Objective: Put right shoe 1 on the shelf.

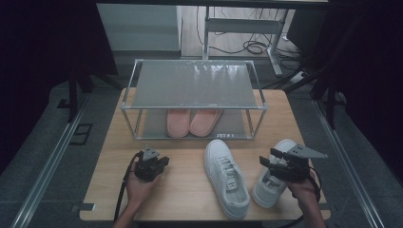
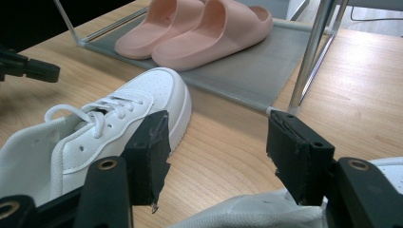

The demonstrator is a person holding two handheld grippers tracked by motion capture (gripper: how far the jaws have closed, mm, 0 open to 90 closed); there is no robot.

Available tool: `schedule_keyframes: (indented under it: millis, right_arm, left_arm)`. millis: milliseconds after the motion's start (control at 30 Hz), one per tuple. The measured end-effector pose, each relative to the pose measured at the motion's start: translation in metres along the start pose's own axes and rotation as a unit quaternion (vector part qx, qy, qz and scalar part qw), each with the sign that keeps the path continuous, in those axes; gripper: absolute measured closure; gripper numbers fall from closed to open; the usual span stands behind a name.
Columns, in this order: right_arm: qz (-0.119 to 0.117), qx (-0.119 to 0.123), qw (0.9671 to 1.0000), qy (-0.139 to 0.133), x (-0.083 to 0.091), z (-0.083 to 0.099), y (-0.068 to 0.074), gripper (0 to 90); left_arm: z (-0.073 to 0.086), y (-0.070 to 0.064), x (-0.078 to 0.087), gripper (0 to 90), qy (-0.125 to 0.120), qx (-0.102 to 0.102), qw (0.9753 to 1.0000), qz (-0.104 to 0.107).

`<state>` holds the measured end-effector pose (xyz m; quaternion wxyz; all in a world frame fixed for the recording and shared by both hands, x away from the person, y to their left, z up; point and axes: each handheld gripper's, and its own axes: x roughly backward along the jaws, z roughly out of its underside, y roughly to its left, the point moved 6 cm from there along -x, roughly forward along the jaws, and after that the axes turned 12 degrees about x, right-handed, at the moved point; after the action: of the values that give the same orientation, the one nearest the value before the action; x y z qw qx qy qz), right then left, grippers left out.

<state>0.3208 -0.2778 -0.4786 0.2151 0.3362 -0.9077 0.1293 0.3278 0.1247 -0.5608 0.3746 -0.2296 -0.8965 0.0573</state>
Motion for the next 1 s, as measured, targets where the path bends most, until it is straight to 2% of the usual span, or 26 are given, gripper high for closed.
schedule_keyframes:
  millis: [200, 433, 600, 667, 733, 867, 1000]
  right_arm:
    - [0.0, 0.0, 1.0, 0.002, -0.001, 0.001, 0.0, 40.8]
    - [-0.003, 0.004, 1.0, 0.003, -0.002, 0.0, 0.003, 40.8]
    - [-0.003, 0.003, 1.0, 0.003, -0.002, 0.0, 0.003, 40.7]
    - [-0.002, 0.005, 1.0, 0.003, -0.003, 0.0, 0.003, 40.7]
    - [-0.003, 0.005, 1.0, 0.004, -0.003, 0.0, 0.003, 40.6]
    - [-0.004, 0.006, 1.0, 0.005, -0.004, 0.0, 0.004, 40.6]
    - [-0.005, 0.006, 1.0, 0.006, -0.005, 0.0, 0.005, 40.3]
  left_arm:
    - [0.011, 0.008, 0.014, 85.9, 0.001, 0.009, 1.0, -0.002]
    - [0.023, 0.022, 0.029, 84.9, -0.001, 0.031, 0.9995, -0.008]
    - [0.023, 0.032, 0.036, 83.8, -0.008, 0.043, 0.999, -0.012]
    - [0.023, 0.033, 0.036, 82.0, -0.004, 0.042, 0.999, -0.009]
    - [0.024, 0.032, 0.035, 77.0, -0.001, 0.038, 0.9992, -0.008]
    - [0.022, 0.033, 0.036, 57.0, -0.013, 0.041, 0.999, -0.013]
    - [0.021, 0.036, 0.039, 47.7, -0.019, 0.054, 0.9982, -0.016]
